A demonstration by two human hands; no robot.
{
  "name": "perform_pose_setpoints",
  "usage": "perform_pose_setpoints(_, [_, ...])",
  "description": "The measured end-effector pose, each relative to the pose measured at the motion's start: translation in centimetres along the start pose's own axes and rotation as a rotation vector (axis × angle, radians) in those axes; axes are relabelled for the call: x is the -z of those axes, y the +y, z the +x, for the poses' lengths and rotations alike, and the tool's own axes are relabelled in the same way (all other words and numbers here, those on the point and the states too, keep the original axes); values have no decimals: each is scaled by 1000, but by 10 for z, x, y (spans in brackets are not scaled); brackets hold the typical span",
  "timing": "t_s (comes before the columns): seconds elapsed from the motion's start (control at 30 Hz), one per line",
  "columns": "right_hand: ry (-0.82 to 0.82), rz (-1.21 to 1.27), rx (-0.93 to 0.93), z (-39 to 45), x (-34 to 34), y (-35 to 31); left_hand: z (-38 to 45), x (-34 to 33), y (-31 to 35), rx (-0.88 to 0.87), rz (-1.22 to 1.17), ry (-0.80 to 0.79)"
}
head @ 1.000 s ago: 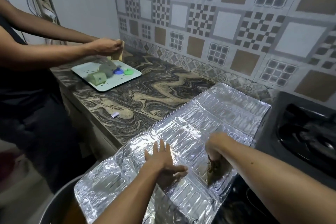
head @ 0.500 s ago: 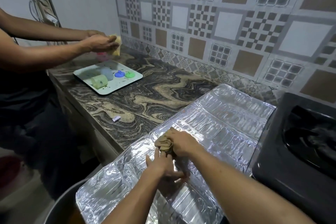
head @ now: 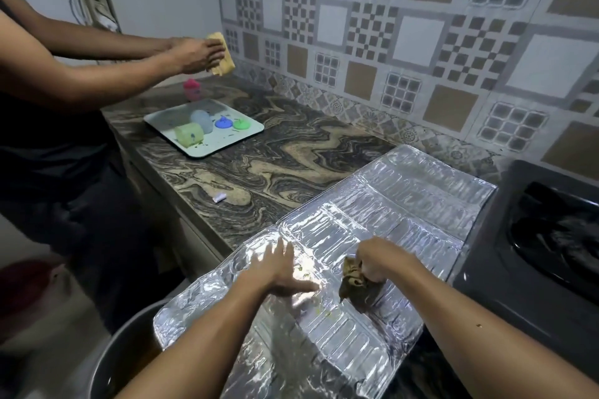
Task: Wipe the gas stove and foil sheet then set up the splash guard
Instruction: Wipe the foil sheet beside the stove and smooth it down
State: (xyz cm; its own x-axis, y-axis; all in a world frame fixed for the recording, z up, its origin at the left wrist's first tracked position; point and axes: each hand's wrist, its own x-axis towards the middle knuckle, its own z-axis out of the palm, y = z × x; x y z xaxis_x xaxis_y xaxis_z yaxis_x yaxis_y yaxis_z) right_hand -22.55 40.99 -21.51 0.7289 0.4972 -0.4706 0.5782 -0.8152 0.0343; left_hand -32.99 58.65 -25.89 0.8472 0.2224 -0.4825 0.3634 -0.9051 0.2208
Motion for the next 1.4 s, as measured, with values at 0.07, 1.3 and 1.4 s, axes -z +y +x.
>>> perform_pose_setpoints(0.07, [-17, 2, 4, 0, 2, -1, -5, -1, -21, 38, 75, 19])
perform_pose_setpoints(1.3, [102, 443, 334, 25, 29, -102, 5, -5, -44, 24, 99, -125])
perform_pose_setpoints(1.4, [122, 498, 340, 10, -8, -99, 11, -10, -48, -7, 80, -103])
